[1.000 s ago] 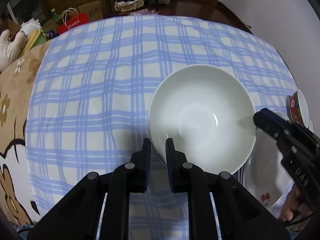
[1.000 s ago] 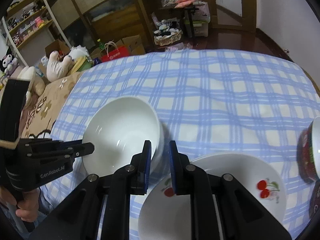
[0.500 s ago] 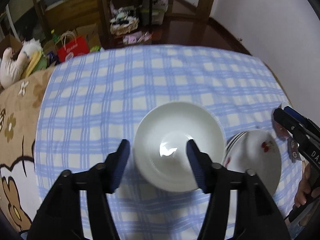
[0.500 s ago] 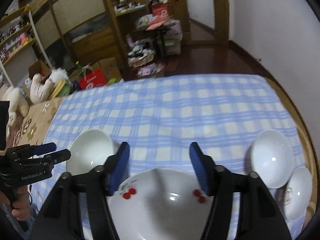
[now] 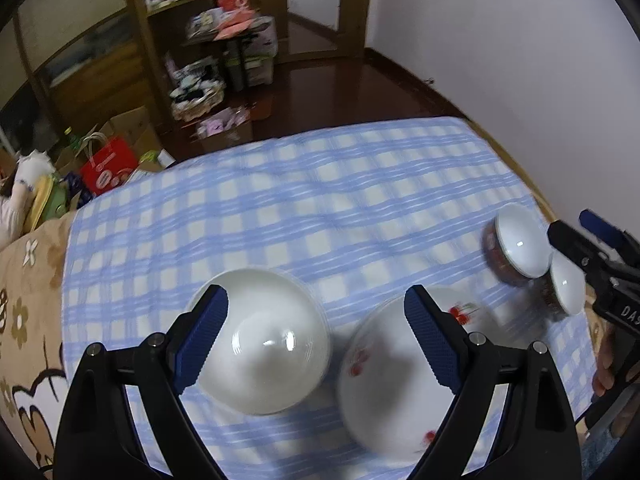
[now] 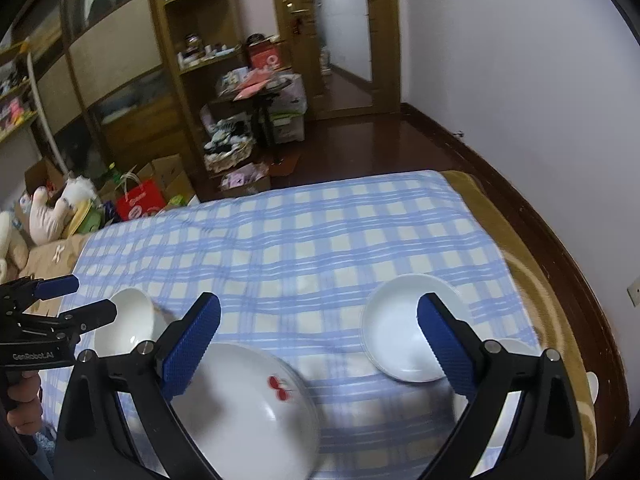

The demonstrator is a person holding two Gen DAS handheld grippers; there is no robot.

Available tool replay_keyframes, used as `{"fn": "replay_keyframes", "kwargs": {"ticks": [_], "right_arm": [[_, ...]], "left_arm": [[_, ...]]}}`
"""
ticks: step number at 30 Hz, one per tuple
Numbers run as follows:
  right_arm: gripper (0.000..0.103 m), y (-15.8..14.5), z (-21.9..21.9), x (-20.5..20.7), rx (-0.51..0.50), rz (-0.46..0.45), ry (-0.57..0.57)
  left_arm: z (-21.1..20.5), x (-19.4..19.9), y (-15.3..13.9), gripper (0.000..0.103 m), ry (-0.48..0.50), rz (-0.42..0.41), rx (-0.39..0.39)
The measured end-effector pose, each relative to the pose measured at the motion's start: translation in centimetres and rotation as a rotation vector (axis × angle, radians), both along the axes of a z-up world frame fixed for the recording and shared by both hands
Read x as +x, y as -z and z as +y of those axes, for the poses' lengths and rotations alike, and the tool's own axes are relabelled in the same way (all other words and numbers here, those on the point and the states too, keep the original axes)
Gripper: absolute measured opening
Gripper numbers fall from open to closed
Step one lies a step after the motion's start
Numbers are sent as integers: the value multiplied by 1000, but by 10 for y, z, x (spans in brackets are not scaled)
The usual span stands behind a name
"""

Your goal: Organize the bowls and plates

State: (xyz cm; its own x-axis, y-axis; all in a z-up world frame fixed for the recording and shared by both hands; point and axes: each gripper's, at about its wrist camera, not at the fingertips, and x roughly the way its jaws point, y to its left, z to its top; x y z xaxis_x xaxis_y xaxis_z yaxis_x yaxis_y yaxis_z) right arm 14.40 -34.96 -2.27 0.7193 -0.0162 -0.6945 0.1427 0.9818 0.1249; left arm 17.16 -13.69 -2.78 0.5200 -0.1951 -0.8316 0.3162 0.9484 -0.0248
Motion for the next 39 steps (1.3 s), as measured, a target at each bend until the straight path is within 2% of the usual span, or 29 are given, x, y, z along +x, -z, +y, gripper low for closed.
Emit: {"fn": "replay_keyframes", "kwargs": {"ticks": [11,18,32,39], "right_arm": [[103,3,-56,-6,35,-8,116],[103,13,-80,-8,41,1,169],[100,39,-114,-2,88,36,233],[97,48,-116,3,77,60,260]], "left_arm": [[-83,9,-6,89,88,-18,-27],[-130,9,2,89,165,-58,5],[-183,31,32,89,219,46,21],[-199,26,44,89,262,26,51]]}}
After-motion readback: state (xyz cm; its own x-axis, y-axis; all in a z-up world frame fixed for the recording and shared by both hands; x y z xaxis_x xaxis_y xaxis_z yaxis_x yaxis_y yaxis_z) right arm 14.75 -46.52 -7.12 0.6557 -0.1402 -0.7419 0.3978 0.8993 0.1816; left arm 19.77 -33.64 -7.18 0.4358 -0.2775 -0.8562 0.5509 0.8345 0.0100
